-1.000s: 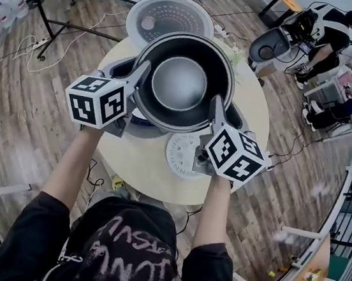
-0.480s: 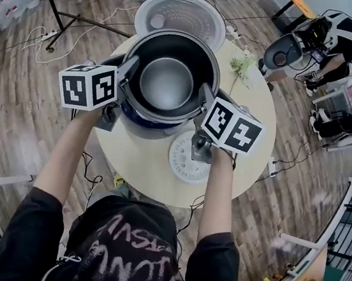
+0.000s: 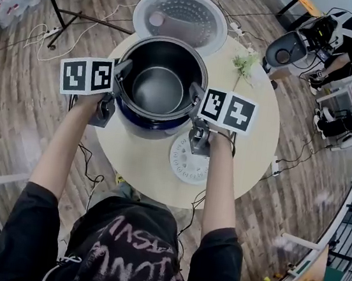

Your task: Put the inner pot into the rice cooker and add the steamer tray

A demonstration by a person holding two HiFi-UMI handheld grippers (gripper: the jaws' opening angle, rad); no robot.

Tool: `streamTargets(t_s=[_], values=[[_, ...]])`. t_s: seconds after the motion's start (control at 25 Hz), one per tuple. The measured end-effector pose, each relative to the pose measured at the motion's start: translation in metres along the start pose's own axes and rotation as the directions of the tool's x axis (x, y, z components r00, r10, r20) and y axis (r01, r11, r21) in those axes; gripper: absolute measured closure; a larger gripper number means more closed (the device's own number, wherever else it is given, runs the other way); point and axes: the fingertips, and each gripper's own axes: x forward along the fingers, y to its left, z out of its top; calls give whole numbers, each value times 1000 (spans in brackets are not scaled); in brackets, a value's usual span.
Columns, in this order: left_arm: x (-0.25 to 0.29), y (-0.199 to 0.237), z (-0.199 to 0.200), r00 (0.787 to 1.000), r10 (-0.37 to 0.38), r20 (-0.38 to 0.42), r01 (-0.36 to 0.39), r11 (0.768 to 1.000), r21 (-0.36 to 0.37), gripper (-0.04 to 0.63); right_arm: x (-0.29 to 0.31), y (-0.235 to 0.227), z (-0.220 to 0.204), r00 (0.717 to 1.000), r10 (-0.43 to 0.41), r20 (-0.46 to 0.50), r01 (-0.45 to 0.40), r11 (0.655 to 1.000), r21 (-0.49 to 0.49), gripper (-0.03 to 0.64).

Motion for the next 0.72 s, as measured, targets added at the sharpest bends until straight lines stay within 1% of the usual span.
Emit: streamTargets(t_s=[0.24,0.56,0.72], values=[[15,15,-18,998,15,-62,-17,999,-34,511,21,-8,-14,998,-7,-62,8,1000,15,509],[29,33,-40,991,24,-129,-30,999,-43,508,44,-16,-33,993,-16,-115,20,999,35,512],[36,39,-52,985,50,-166,-57,998,-37,508,53,-22,-43,989,-26,-145,31,999,35,514]])
